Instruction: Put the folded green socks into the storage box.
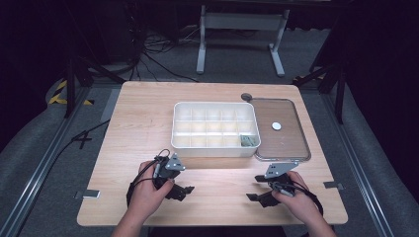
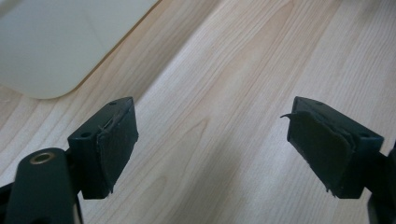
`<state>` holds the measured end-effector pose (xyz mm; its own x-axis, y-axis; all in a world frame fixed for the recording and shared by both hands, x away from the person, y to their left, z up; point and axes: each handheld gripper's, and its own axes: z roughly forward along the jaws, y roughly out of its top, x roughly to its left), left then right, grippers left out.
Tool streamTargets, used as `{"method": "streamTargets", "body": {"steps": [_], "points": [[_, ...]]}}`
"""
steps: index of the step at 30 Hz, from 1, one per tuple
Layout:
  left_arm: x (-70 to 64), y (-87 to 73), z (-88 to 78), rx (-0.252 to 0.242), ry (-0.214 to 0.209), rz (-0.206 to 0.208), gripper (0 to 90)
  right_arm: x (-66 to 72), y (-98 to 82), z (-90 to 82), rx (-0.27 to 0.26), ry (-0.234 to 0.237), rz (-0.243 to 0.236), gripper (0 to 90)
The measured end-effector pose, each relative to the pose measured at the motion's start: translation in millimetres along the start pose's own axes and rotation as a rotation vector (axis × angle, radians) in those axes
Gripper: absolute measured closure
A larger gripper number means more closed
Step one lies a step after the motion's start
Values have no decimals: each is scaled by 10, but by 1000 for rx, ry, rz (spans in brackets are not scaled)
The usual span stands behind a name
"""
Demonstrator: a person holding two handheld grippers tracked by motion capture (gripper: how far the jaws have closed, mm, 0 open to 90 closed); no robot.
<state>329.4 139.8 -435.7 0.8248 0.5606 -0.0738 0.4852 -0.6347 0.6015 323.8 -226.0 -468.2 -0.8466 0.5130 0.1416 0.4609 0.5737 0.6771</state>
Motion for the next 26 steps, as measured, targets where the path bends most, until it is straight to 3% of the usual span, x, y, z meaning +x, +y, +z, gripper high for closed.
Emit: {"method": "streamTargets", "body": {"steps": [5, 7, 11, 14, 18, 22, 26], "points": [[23, -51, 68, 9, 3, 12, 169, 86, -64, 61, -2, -15, -45, 225], [17, -59, 92, 13, 22, 36, 170, 110, -74, 72, -8, -29, -75, 222], [8, -76, 129, 9, 14, 51, 171, 132, -89, 81, -18, -28, -89, 219], [-13, -103, 167, -18, 36, 57, 174, 138, -85, 85, -32, -46, -121, 219], [-33, -132, 183, -29, 43, 66, 177, 120, -74, 79, -49, -60, -131, 219], [-29, -166, 198, -9, 50, 69, 179, 82, -67, 77, -53, -69, -127, 220], [-12, -204, 182, -7, 53, 61, 178, 41, -52, 75, -70, -68, -105, 220]]}}
